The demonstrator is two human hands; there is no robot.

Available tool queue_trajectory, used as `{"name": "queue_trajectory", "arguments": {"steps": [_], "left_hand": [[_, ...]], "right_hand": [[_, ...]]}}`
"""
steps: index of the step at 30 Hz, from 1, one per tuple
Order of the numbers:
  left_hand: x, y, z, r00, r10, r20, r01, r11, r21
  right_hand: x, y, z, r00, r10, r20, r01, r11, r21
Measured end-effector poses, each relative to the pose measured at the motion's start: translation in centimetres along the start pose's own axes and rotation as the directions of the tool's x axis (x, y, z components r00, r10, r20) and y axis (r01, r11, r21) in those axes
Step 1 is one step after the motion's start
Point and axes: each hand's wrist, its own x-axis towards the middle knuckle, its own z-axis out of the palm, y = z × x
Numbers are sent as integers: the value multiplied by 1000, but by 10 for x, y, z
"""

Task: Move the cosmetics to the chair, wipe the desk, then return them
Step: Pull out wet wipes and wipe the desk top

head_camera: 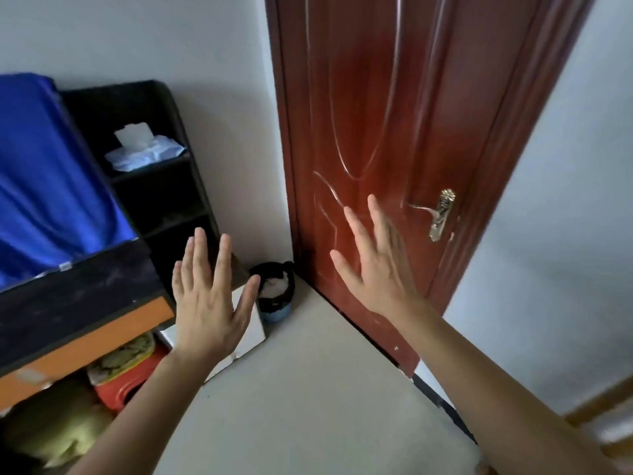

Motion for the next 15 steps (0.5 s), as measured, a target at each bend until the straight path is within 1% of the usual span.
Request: {"name": "queue_trajectory", "arguments": {"steps": [3,6,11,15], "left_hand": [[16,-61,-3,996,-85,8,85,996,18],[36,-108,5,994,-113,9,113,992,56],[73,-162,35,986,-165,18,163,982,94],[126,-201,64,984,-180,12,176,970,168]], "right_hand": [[35,-44,51,998,-42,47,39,997,67],[60,-66,98,992,-87,89,78,992,103],[104,-73,173,981,-109,159,85,985,148],[163,-71,241,970,-135,202,93,975,204]]}}
